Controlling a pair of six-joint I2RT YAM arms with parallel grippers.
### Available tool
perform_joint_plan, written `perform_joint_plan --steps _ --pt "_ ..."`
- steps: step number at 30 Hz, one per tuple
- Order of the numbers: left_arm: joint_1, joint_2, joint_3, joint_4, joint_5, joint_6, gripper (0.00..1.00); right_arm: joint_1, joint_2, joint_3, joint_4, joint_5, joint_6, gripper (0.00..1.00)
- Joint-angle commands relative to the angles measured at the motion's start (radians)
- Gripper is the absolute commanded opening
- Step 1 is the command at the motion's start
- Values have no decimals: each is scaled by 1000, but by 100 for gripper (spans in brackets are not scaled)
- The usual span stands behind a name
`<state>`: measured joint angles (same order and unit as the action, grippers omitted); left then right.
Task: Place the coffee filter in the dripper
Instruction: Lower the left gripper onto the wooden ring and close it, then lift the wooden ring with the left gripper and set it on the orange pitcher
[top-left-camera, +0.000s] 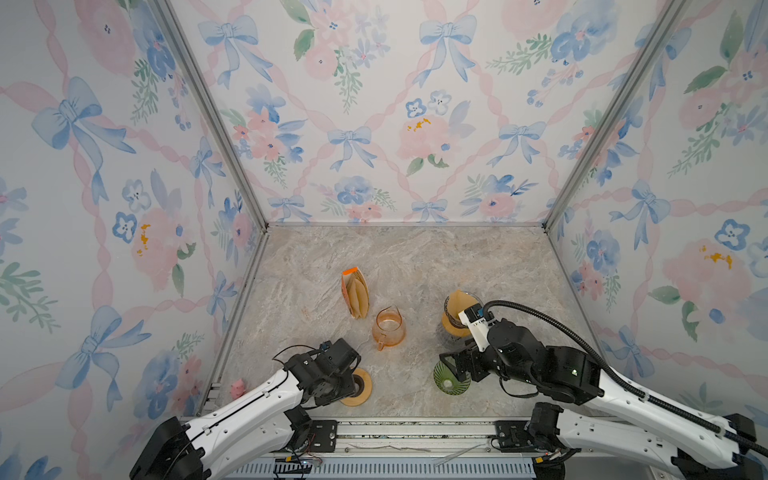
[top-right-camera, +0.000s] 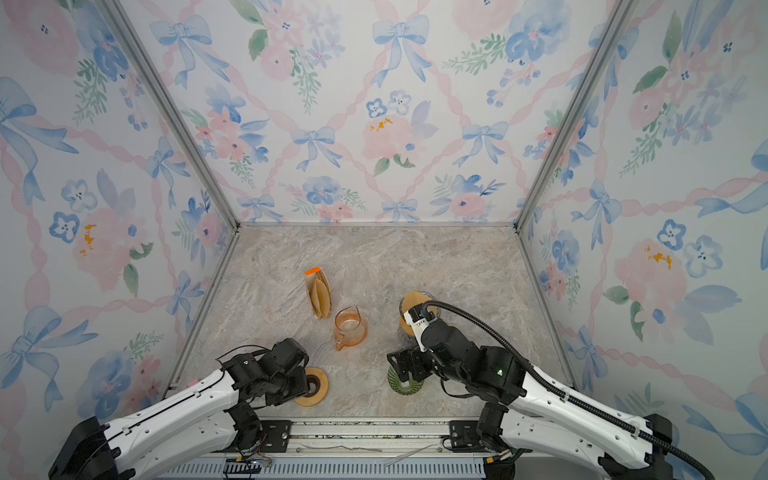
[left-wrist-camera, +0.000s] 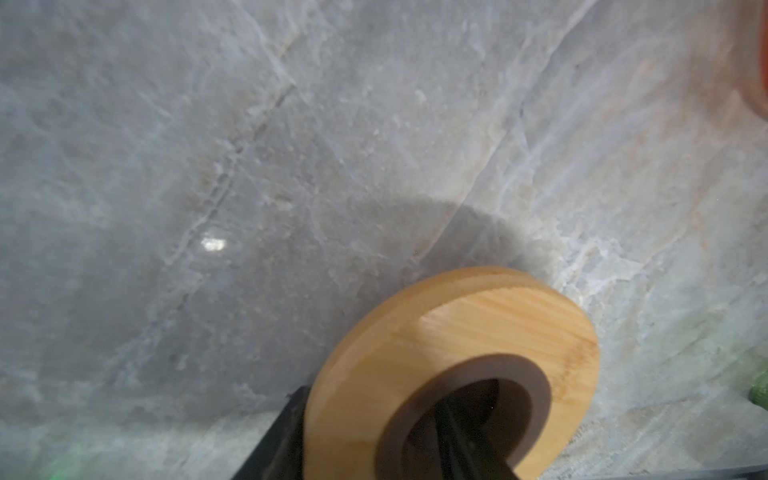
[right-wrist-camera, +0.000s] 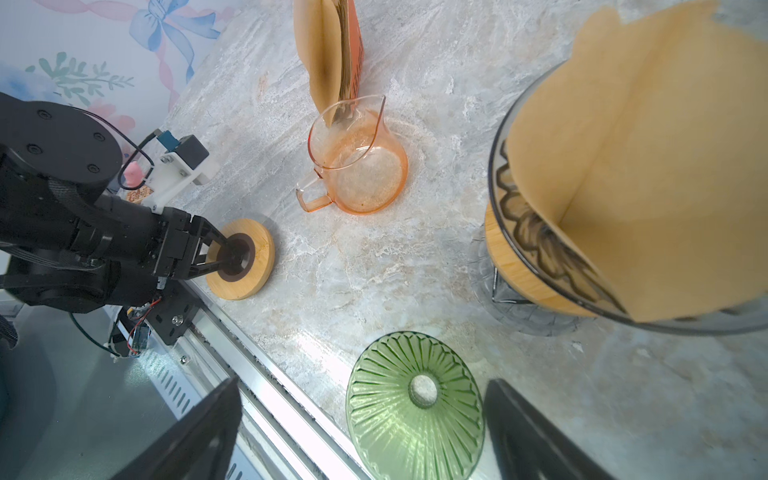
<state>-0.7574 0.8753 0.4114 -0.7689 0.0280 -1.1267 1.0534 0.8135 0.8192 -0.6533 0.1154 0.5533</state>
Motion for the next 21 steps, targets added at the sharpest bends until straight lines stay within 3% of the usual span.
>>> perform_joint_plan --steps 1,12,21 --pt "9 22 17 25 15 30 45 -13 5 -12 -2 -2 2 93" --pt "59 -12 86 15 -58 49 32 -29 -24 -25 -10 10 14 93" --pt "268 -31 198 -22 -68 186 28 -80 -69 -21 -38 11 3 93"
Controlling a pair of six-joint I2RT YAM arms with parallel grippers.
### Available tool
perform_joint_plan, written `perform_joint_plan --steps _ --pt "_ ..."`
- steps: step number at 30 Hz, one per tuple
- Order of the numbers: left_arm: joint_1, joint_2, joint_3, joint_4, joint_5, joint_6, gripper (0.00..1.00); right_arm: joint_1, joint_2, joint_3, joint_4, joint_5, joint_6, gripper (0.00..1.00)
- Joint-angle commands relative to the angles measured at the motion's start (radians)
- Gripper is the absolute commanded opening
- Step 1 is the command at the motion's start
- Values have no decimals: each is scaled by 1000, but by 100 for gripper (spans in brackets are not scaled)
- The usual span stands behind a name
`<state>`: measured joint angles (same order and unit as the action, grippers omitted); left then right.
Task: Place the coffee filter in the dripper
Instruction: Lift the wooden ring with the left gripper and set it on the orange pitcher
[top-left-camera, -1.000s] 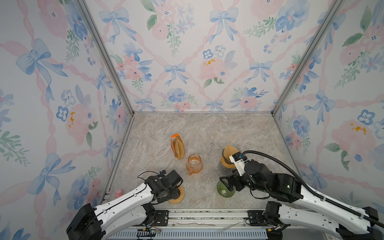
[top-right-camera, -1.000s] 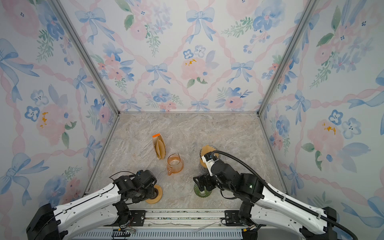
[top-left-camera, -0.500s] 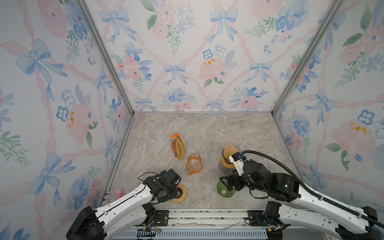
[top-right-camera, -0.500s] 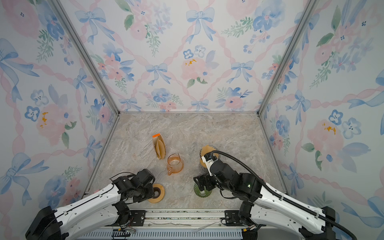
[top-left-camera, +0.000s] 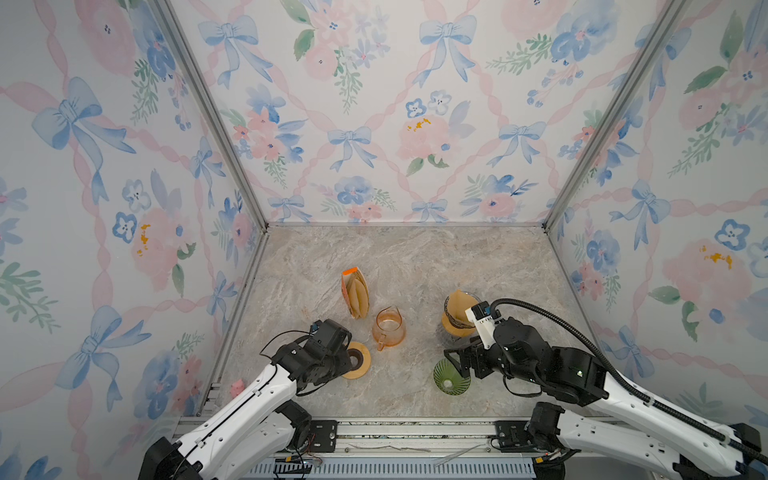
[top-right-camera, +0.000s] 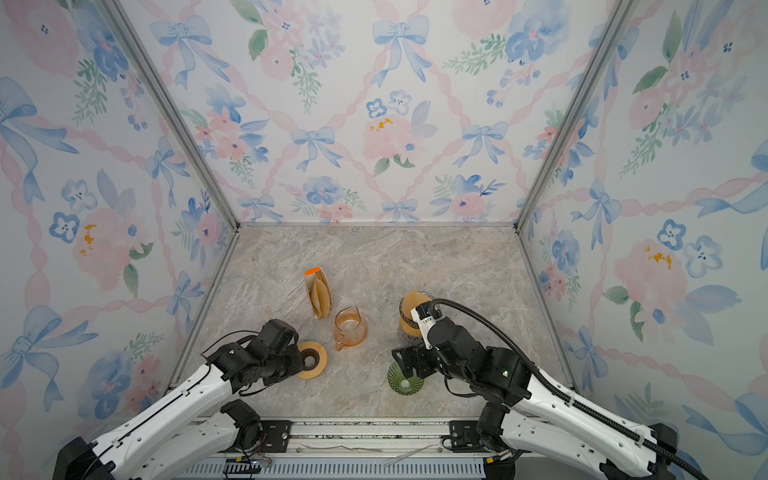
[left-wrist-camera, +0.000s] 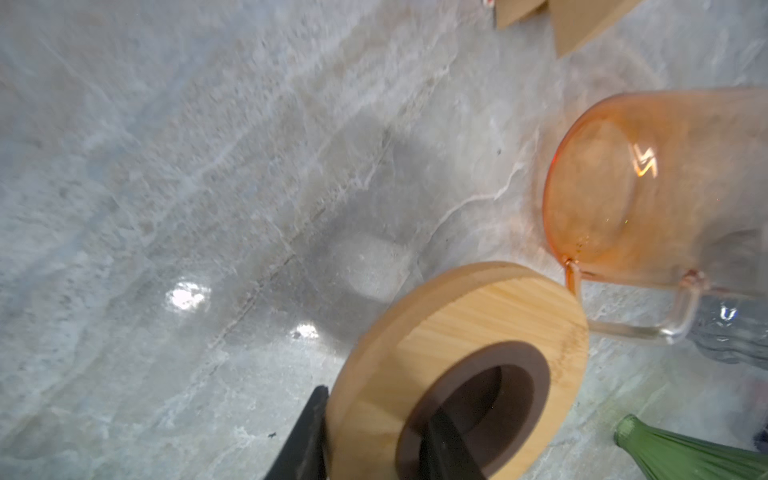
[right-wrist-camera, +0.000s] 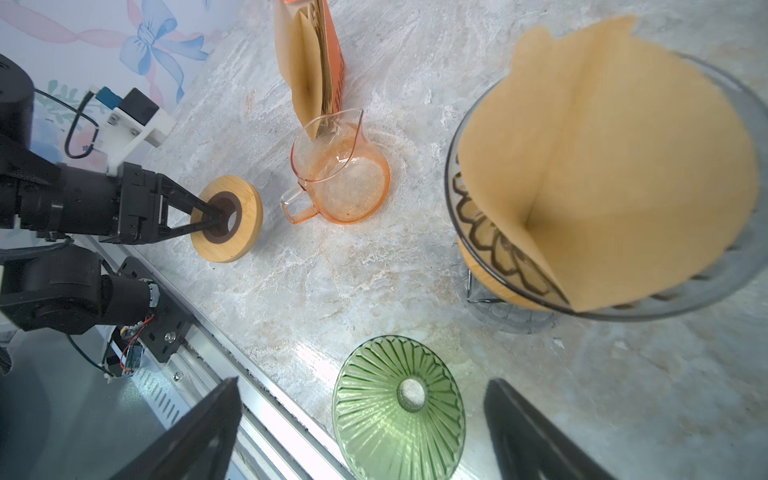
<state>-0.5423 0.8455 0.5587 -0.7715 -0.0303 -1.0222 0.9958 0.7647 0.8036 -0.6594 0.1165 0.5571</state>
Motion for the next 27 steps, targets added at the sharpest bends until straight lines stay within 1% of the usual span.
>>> perform_joint_plan --steps 1,5,6,11,14,17,27 --pt "80 12 73 -19 -1 107 28 -30 -26 -5 -34 8 -2 93" --pt "160 97 167 -19 45 203 28 -50 -36 -3 -44 -5 -7 93" --pt "175 117 216 -16 61 218 28 -54 -37 0 -50 -5 -9 93" --pt "197 232 343 -9 139 286 29 -80 -49 4 -64 -12 -16 93" --pt "193 303 401 -5 196 314 29 -93 -54 9 -72 -18 -19 93" --pt "179 359 442 5 219 337 28 -100 -63 7 -78 -18 -19 93" --pt "87 524 554 34 241 371 28 -112 -61 8 -81 -22 -17 93"
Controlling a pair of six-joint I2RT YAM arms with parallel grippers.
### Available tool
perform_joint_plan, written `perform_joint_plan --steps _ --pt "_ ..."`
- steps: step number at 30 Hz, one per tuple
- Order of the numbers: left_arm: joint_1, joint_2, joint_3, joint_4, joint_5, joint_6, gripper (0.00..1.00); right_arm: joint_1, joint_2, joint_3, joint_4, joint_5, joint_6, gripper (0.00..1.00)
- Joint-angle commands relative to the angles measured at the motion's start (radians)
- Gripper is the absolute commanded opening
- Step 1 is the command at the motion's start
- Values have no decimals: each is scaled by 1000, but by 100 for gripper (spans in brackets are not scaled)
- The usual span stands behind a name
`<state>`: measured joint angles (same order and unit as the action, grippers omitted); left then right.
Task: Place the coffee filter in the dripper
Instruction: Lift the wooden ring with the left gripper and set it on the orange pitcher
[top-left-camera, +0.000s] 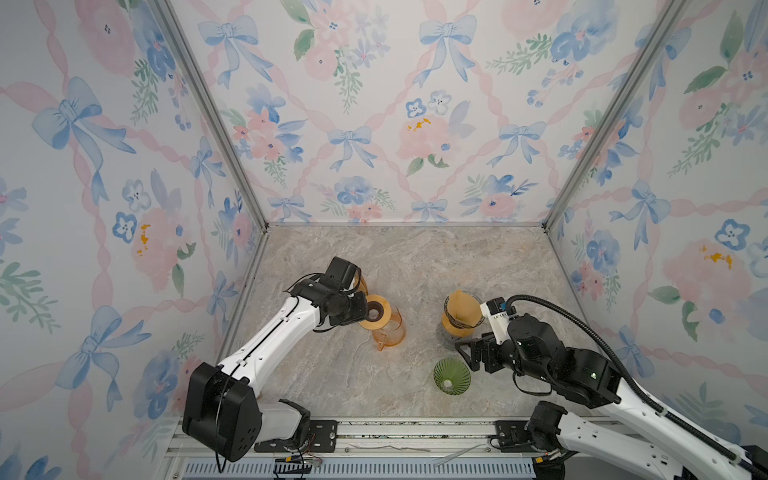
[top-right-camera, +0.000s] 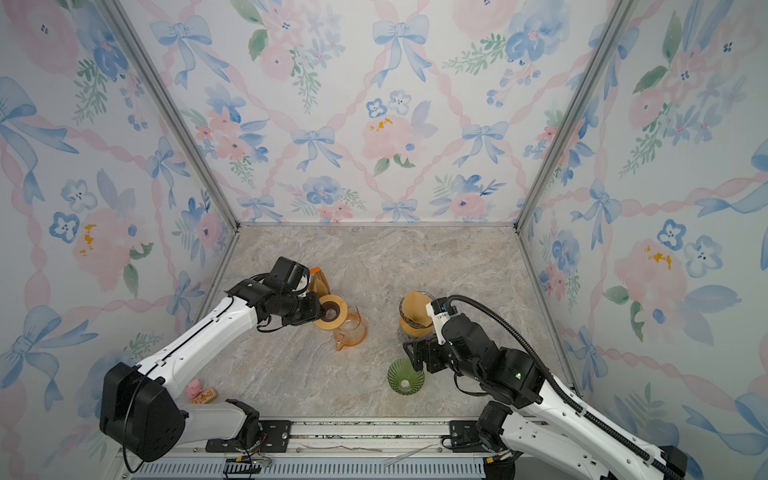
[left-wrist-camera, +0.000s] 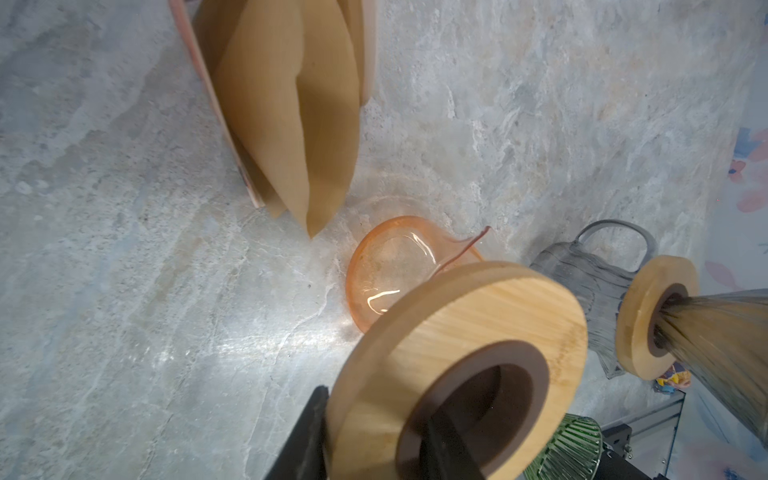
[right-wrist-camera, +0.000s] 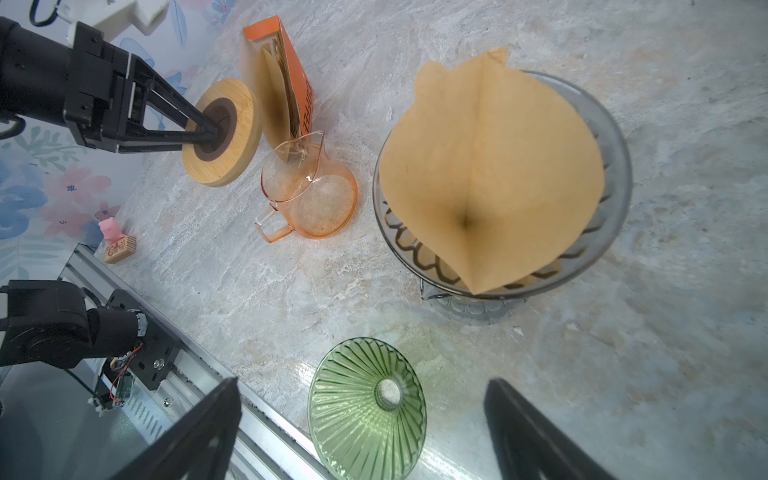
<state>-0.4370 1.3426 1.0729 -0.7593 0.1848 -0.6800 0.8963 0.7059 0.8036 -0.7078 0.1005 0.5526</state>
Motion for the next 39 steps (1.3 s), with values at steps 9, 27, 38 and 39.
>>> perform_joint_plan --steps 9,27,38,39 --pt "-75 140 100 34 4 37 28 -25 20 16 -30 -19 -17 93" --pt "-82 194 100 36 10 53 30 -40 48 35 -29 -33 -34 93" --pt "-87 217 112 41 15 59 31 -44 48 28 -28 -35 -28 93" --pt "-87 219 113 40 15 60 31 -45 46 27 -30 -33 -27 93"
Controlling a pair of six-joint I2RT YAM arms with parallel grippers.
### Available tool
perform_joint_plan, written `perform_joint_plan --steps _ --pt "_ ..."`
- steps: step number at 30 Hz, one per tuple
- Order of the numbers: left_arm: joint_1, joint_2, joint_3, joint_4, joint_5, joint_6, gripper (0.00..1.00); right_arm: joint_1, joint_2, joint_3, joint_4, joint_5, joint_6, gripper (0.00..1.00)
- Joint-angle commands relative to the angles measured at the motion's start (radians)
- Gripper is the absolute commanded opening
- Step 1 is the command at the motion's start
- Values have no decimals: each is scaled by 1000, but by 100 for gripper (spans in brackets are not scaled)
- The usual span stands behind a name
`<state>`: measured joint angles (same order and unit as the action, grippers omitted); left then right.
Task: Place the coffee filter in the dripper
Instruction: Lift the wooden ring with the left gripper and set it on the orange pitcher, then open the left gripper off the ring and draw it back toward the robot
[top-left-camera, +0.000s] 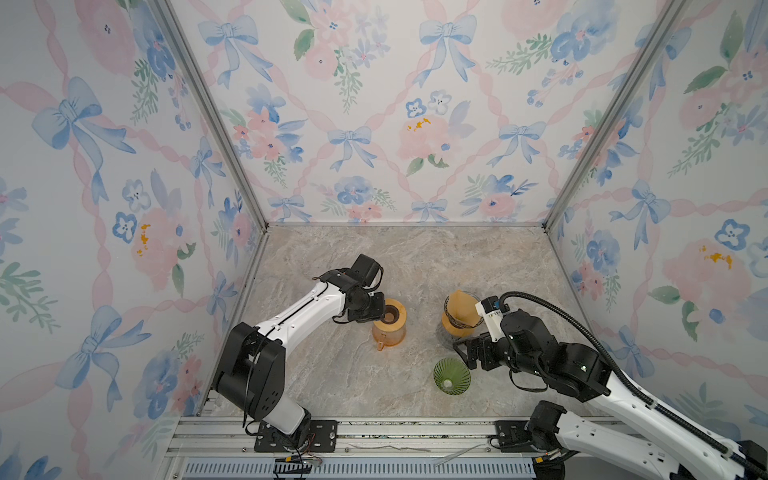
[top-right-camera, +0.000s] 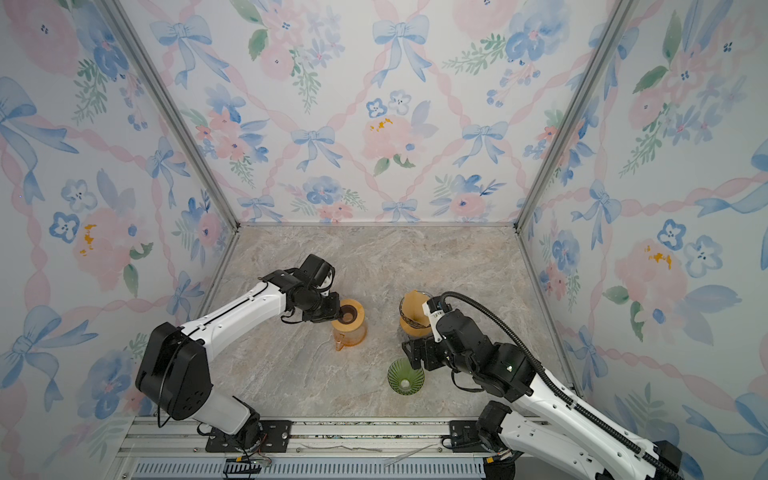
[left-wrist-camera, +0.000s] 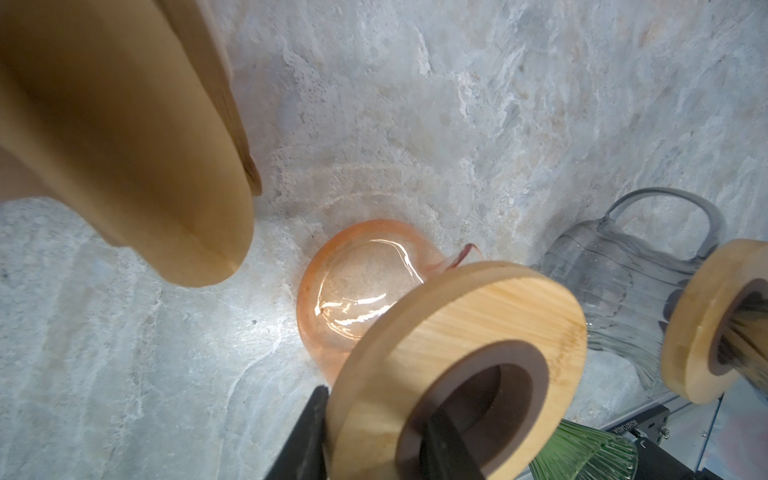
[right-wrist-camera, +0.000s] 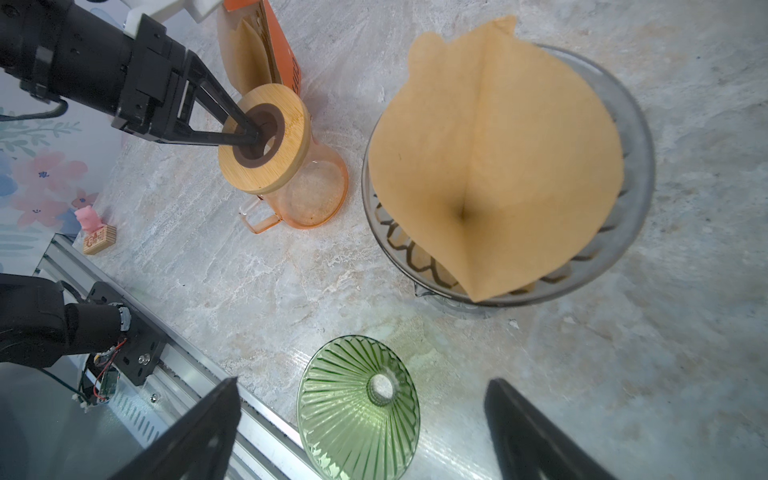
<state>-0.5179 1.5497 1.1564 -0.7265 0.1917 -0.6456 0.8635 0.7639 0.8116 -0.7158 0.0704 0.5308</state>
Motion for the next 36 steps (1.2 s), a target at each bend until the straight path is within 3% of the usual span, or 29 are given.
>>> perform_joint_plan --steps 1,31,36 --pt "-8 12 29 7 9 26 31 -12 -13 18 -23 -3 -5 93" --pt "-26 4 14 6 -18 17 43 -15 -28 3 -25 -2 0 93" --pt "-25 -6 9 5 -29 18 38 -18 -25 3 -22 -4 -3 93"
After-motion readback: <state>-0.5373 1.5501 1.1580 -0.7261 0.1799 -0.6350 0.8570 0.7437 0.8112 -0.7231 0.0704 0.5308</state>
